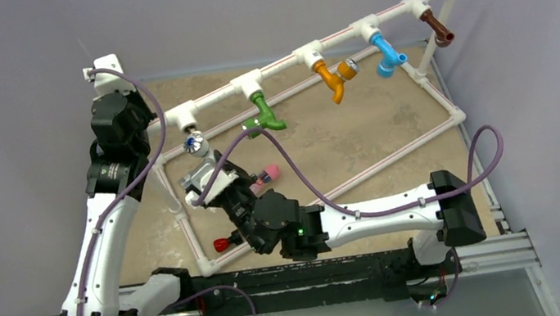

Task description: Install the water faucets

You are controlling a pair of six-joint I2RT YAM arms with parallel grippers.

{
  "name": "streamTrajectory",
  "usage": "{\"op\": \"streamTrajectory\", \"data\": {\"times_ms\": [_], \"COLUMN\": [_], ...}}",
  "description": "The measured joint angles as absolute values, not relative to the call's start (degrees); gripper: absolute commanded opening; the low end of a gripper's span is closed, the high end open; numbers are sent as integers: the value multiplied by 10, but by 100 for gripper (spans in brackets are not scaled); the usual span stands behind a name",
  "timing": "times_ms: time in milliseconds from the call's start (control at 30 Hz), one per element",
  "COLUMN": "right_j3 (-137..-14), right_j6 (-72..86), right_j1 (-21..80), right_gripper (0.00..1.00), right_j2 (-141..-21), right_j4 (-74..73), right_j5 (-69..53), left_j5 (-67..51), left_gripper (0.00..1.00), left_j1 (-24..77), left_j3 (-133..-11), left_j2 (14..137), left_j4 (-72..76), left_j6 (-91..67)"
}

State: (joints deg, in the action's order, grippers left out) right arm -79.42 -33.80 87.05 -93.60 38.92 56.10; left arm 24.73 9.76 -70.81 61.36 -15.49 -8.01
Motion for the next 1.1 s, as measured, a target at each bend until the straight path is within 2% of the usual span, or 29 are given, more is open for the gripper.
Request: {"op": "streamTrajectory", "data": {"times_ms": [667, 1100], "right_j3": [-834, -795], "right_j6": [-429, -609], "right_j1": [870, 873], "right_gripper": [0, 0], "right_j2": [-987, -991], "right_j4": [444, 500], "right_j5": [587, 555], "left_j5": [242, 237], "left_gripper": [0, 0], "left_j1": [98, 98], "left_j3": [-707, -704], "left_j2": [613, 610], "left_j4": [-153, -150], "left_j6": [-80, -80]}}
